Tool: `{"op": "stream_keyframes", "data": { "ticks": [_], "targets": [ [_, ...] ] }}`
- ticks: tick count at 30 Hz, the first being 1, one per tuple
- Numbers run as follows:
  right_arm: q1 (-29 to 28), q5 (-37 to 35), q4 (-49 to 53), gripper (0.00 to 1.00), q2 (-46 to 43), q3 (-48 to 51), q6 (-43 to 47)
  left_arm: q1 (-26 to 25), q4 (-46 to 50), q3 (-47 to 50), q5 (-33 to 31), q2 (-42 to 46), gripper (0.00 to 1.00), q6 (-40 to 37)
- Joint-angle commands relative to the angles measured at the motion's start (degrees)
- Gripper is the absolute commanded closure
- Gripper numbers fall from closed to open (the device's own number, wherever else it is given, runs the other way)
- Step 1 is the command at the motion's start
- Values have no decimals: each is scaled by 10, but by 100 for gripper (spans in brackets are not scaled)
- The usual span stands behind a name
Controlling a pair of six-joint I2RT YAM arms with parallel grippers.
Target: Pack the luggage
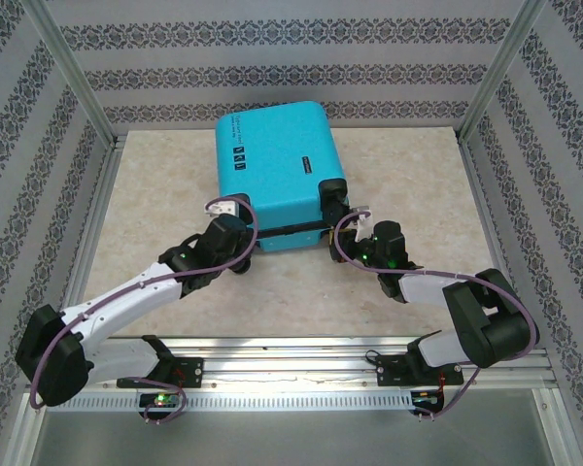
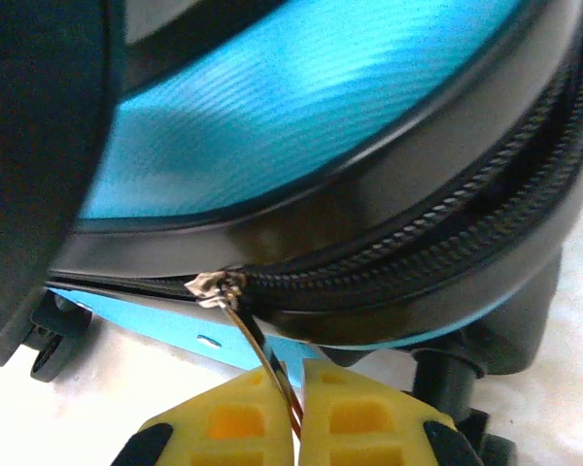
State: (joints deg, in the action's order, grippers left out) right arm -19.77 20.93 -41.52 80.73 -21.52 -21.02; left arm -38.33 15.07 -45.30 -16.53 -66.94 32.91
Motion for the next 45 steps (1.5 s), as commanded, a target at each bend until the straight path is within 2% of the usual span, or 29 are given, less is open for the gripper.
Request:
{"op": "stream_keyframes", "data": {
  "ticks": [1,3,6,12,20,23,27,30,33,38,41,45],
  "targets": [
    [29,-141,-20,100,-13,-19,-37,34,-29,11,18,35,90,-93],
    [31,-137,-19,100,-16,-18,-37,51,-33,13,32,35,91,-114],
    [29,-92,-49,100,-15,-13,-23,62,-37,7,51,37,91,-144],
    [39,-116,-14,100,-13,-25,-25,91,-36,1,49,34,92,-188],
    [39,-123,22,100,-5,-45,-66,139,-90,11,135,19,92,-243],
    [42,-130,40,100,-9,-49,-59,147,-87,5,130,4,92,-271],
    [44,-41,11,100,-2,-52,-29,157,-88,2,146,-3,90,-307],
    [37,38,-9,100,11,-56,1,162,-100,5,154,1,83,-337],
    [32,83,-10,100,24,-64,13,163,-106,3,165,11,68,-351],
    [28,85,-10,100,30,-66,13,165,-94,-11,161,16,57,-353],
    [28,81,-10,100,32,-64,12,165,-83,-22,155,15,37,-350],
    [27,75,-10,100,36,-66,12,164,-80,-30,154,17,28,-342]
  ]
}}
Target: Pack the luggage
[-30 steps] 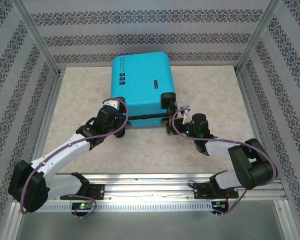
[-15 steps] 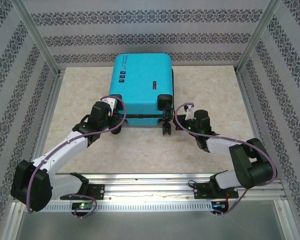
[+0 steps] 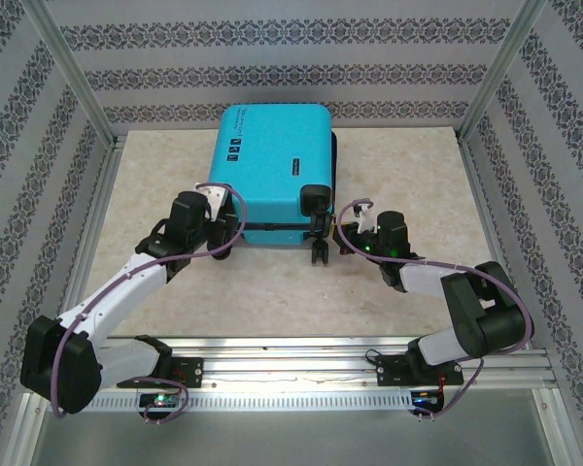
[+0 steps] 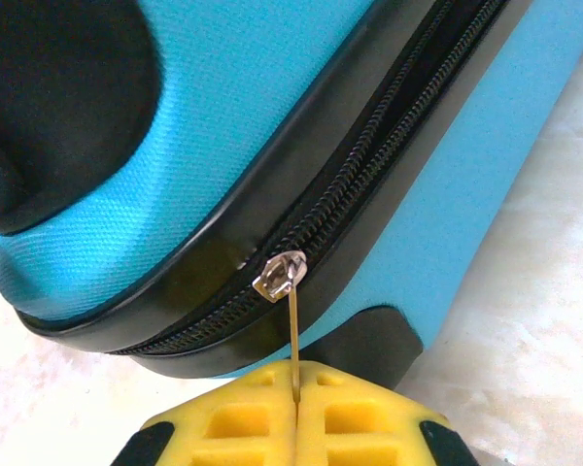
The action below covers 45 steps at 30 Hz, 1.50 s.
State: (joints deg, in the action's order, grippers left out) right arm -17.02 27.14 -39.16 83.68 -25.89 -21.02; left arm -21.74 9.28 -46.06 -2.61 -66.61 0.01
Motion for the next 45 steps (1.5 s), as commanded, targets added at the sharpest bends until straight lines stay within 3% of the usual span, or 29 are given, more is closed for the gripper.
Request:
{"op": "stream_keyframes", "data": {
  "ticks": [1,18,30,45],
  "targets": [
    [0,13,-33,100,8,-23,12,-1,-22,-23,15,17,27,-9],
    [1,30,-44,100,30,-49,-5,-18,-52,-31,5,85,18,121],
    [1,24,-43,100,20,-51,-11,-141,-93,-30,-56,53,18,175],
    [-2,19,-47,100,7,-36,-14,-281,-26,-184,-72,-135,19,221]
  ]
}}
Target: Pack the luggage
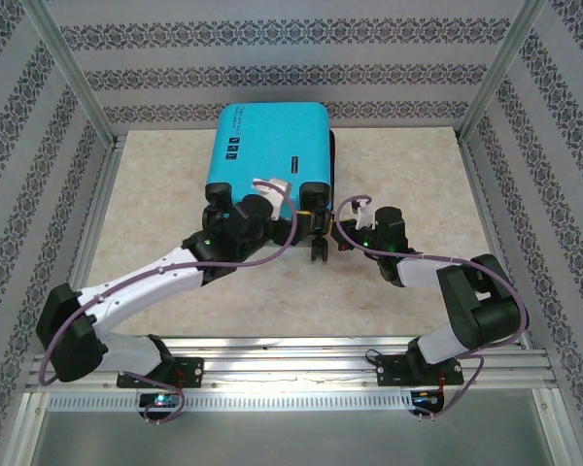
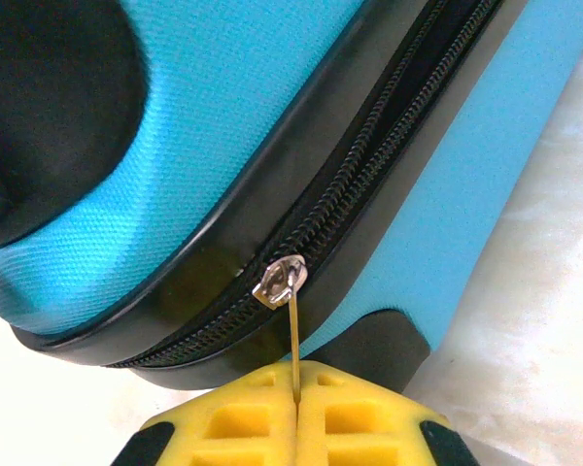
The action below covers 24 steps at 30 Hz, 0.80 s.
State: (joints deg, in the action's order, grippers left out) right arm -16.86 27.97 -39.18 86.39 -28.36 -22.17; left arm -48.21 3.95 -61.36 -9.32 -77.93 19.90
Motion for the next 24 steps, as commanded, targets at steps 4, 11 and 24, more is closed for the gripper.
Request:
{"op": "stream_keyframes", "data": {
  "ticks": [4,11,24],
  "targets": [
    [-4,8,-51,100,-27,-2,-3,-35,60,-75,-2,-66,19,28],
    [-3,4,-49,100,-49,15,3,-49,145,-143,-23,-123,20,47],
    [0,-2,-37,100,-75,26,13,-50,199,-205,-25,-194,23,50]
  ]
}}
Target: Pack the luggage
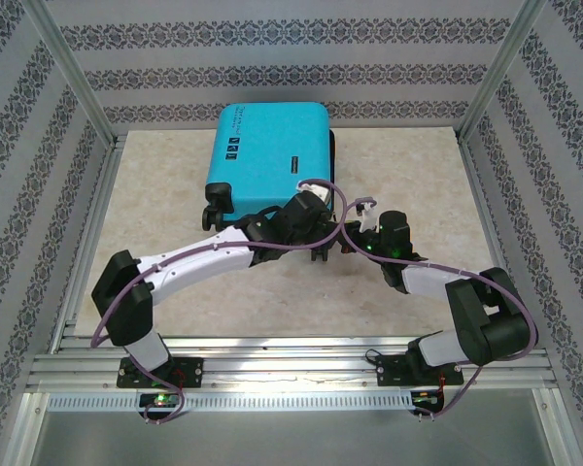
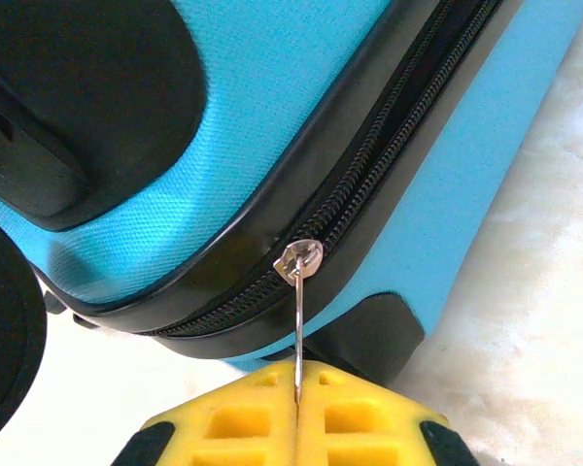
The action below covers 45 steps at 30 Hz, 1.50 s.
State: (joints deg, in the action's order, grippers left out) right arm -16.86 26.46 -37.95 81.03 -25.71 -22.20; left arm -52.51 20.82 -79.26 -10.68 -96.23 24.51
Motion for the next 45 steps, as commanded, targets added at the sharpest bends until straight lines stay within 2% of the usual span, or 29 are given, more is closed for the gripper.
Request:
{"op": "stream_keyframes", "data": {
  "ticks": [1,10,21,35,45],
  "targets": [
    [0,13,-49,100,-20,-1,13,-7,32,-30,-13,-16,23,3],
    [0,25,-50,100,-19,-3,19,-7,42,-52,-56,-48,28,-6],
    [0,39,-55,100,-17,-3,21,-7,52,-56,-75,-54,55,-23],
    [0,24,-35,100,-10,-21,28,-7,44,-11,-93,-14,77,-63],
    [0,-12,-29,100,28,-57,16,-7,-33,81,-44,73,80,-113]
  ]
}}
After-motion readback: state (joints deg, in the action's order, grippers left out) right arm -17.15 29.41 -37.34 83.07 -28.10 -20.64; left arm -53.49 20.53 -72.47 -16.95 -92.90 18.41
